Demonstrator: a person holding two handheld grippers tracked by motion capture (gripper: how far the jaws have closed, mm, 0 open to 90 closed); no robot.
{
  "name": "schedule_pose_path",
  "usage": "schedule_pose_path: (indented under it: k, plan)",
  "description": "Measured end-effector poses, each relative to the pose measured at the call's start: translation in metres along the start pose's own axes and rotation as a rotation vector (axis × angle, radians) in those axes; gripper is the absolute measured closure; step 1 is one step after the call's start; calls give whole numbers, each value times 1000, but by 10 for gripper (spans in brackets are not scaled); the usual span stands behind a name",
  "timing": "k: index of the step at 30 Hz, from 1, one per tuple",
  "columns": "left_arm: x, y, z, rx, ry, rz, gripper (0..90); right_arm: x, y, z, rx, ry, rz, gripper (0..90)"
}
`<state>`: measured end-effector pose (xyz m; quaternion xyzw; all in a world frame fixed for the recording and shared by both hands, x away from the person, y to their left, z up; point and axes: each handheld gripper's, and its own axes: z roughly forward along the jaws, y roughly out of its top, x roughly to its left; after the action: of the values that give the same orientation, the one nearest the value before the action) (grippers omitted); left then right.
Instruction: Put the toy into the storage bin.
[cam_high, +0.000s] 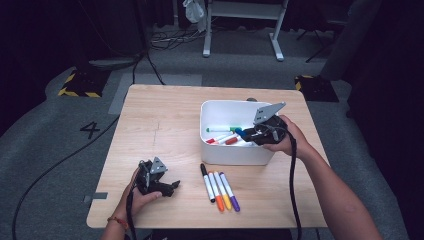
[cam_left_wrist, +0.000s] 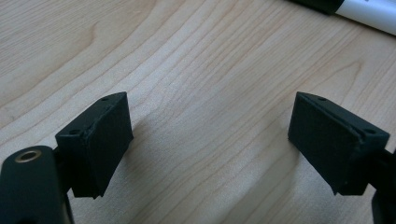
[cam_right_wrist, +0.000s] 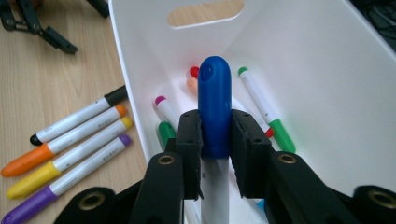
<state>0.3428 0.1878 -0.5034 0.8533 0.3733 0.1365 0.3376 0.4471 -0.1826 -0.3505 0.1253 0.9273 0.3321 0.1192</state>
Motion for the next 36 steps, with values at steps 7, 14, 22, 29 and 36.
schedule_pose_path:
  k: [7, 14, 22, 29, 36]
  plan:
    - [0, 0, 0, 0, 0, 0, 137, 2, 2, 15, 74, 20, -5, 743]
    - [0, 0, 0, 0, -1, 1, 137, 1, 2, 18, 67, 11, 22, 681]
    - [0, 0, 0, 0, 0, 0, 137, -1, -6, 5, -31, -25, 85, 586]
    - [0, 0, 0, 0, 0, 0, 137, 2, -16, -27, -184, -80, 132, 567]
    - [0, 0, 0, 0, 0, 0, 137, 20, -23, -57, -264, -96, 118, 530]
